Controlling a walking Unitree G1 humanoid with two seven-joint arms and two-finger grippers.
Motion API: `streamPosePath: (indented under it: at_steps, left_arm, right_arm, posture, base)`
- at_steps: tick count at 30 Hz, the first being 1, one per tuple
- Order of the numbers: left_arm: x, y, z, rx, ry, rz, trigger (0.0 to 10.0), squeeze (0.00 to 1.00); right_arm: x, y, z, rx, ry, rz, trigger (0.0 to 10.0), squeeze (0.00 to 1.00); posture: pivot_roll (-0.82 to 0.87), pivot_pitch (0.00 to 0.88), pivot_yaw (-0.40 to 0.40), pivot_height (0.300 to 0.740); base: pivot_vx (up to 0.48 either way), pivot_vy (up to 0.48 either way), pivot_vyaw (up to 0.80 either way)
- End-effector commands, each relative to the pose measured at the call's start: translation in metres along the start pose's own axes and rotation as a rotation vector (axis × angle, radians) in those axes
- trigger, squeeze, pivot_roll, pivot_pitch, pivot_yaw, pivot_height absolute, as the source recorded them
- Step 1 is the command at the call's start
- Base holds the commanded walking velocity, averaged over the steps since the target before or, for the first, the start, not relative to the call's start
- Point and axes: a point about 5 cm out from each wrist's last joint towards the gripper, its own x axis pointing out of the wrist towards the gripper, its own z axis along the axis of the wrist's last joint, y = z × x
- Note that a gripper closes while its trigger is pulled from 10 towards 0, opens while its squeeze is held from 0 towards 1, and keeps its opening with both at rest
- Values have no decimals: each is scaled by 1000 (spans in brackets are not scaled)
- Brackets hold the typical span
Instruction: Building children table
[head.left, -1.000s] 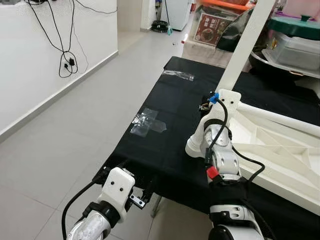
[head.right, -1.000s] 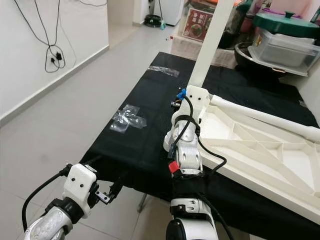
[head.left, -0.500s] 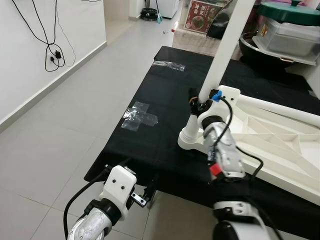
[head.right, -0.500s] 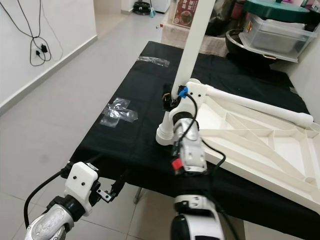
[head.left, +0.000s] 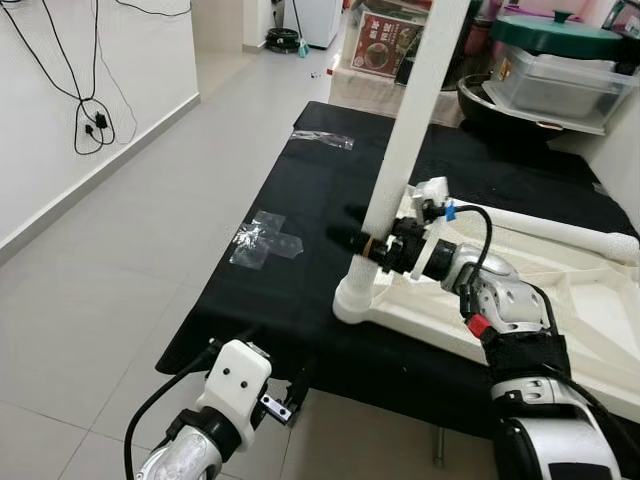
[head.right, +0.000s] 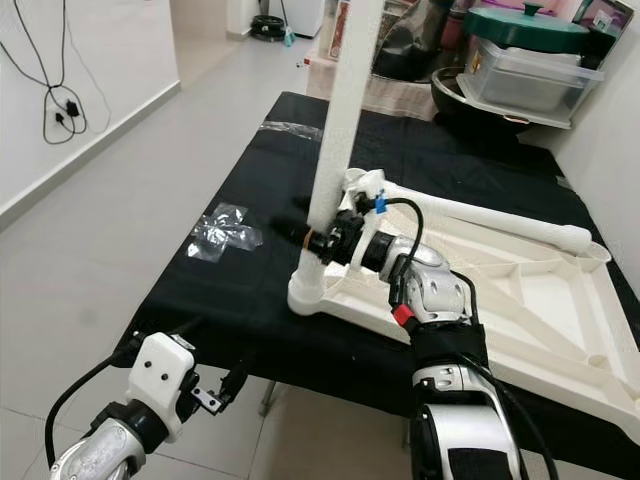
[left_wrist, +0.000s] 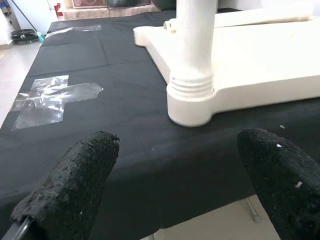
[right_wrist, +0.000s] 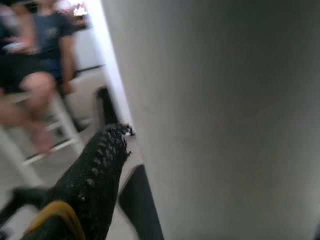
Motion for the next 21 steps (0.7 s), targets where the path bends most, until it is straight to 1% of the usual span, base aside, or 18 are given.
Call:
streamPosePath:
  at_steps: [1, 2, 3, 4, 5, 6, 7, 8, 11, 13, 14, 15, 16, 17, 19, 20, 21]
  left_arm:
    - [-1, -3, -2, -3, 6, -5, 10000, 0]
    - [-1, -3, -2, -3, 6, -5, 10000, 0]
    - [-1, -3, -2, -3, 6, -3, 10000, 0]
    - [-1, -3, -2, -3, 6, -3, 10000, 0]
    - [-1, -3, -2, -3, 6, -3, 10000, 0]
    - [-1, -3, -2, -3, 6, -3, 10000, 0]
    - [-1, -3, -2, -3, 6, -3, 10000, 0]
    - [-1, -3, -2, -3, 6, -3, 10000, 0]
    - [-1, -3, -2, -3, 6, -3, 10000, 0]
    - [-1, -2, -1, -4, 6, -3, 10000, 0]
    - [-1, -2, -1, -4, 6, -3, 10000, 0]
    - [0, -2, -1, -4, 7, -4, 10000, 0]
    - [0, -2, -1, -4, 7, -4, 10000, 0]
    - [0, -2, -1, -4, 7, -4, 10000, 0]
    - [0, -2, -1, -4, 7, -4, 10000, 0]
    - [0, -1, -2, -4, 7, -4, 10000, 0]
    - [0, -1, -2, -4, 8, -4, 10000, 0]
  right_arm:
    - [14, 10, -1, 23, 27, 165, 10000, 0]
    - [14, 10, -1, 23, 27, 165, 10000, 0]
    - [22, 8, 6, -9, 27, 194, 2235, 0]
    - [22, 8, 6, -9, 27, 194, 2235, 0]
    - [26, 6, 8, -23, 15, 166, 0, 0]
    - [26, 6, 8, -23, 15, 166, 0, 0]
    - [30, 3, 9, -32, -6, 105, 0, 0]
    - [32, 1, 8, -22, -28, 54, 0, 0]
    - [32, 0, 7, -24, -48, 19, 0, 0]
    - [29, -3, 0, -9, -71, -109, 0, 0]
    - [29, -3, 0, -9, -71, -109, 0, 0]
    - [27, -8, -3, -19, -80, -231, 0, 0]
    - [27, -8, -3, -19, -80, -231, 0, 0]
    - [24, -10, -5, -26, -85, -315, 0, 0]
    - [24, -10, -5, -26, -85, -315, 0, 0]
    - [20, -15, -7, -22, -103, -474, 0, 0]
    - [13, -20, -11, -11, -115, -687, 0, 0]
  posture:
    - [152, 52, -141, 740]
    - [152, 52, -141, 740]
    - [153, 53, -141, 740]
    - [153, 53, -141, 740]
    - [153, 53, -141, 740]
    - [153, 53, -141, 740]
    - [154, 59, -145, 740]
    - [151, 61, -143, 740]
    - [150, 61, -142, 740]
    - [146, 64, -140, 740]
    - [146, 64, -140, 740]
    - [146, 65, -139, 740]
    - [146, 65, -139, 740]
    - [146, 65, -140, 740]
    - [146, 65, -140, 740]
    - [143, 64, -135, 740]
    - [137, 64, -132, 740]
  base:
    - [0, 0, 0]
    - [0, 0, 0]
    - [0, 0, 0]
    - [0, 0, 0]
    - [0, 0, 0]
    - [0, 0, 0]
    - [0, 0, 0]
    - [0, 0, 0]
    - [0, 0, 0]
    - [0, 0, 0]
    - [0, 0, 0]
    - [0, 0, 0]
    - [0, 0, 0]
    - [0, 0, 0]
    - [0, 0, 0]
    - [0, 0, 0]
    - [0, 0, 0]
